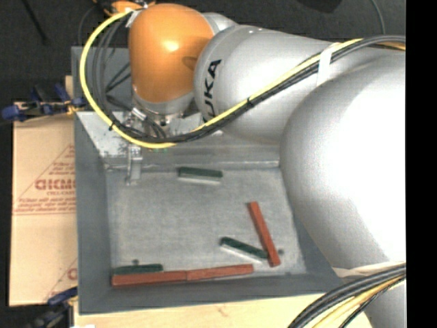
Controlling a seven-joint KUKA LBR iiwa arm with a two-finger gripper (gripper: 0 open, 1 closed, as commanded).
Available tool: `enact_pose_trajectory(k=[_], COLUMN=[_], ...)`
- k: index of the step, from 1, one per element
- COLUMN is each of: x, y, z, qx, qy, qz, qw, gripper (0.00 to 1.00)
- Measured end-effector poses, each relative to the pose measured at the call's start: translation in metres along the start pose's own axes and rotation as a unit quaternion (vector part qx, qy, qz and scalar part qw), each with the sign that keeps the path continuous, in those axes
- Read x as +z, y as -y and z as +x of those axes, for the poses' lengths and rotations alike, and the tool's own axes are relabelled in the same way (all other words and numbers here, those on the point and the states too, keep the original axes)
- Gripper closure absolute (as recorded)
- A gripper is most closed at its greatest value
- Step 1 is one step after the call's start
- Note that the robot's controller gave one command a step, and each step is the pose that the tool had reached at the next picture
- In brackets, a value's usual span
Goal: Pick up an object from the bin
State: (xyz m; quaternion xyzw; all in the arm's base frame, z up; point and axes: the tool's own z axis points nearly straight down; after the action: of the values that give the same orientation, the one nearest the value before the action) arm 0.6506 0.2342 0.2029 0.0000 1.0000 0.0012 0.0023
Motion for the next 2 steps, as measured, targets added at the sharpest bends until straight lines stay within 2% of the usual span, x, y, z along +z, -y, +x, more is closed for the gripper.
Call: enact_pose_trajectory(k=[1,2], x=[0.104,0.095], y=[0.101,0.131], z=[0.009,0.028], qx=[0.026,0.018], qy=[0.0013,-0.0029], qz=[0.000,0.002], qw=[0.9997,0.9998], gripper=[0.00,0.00])
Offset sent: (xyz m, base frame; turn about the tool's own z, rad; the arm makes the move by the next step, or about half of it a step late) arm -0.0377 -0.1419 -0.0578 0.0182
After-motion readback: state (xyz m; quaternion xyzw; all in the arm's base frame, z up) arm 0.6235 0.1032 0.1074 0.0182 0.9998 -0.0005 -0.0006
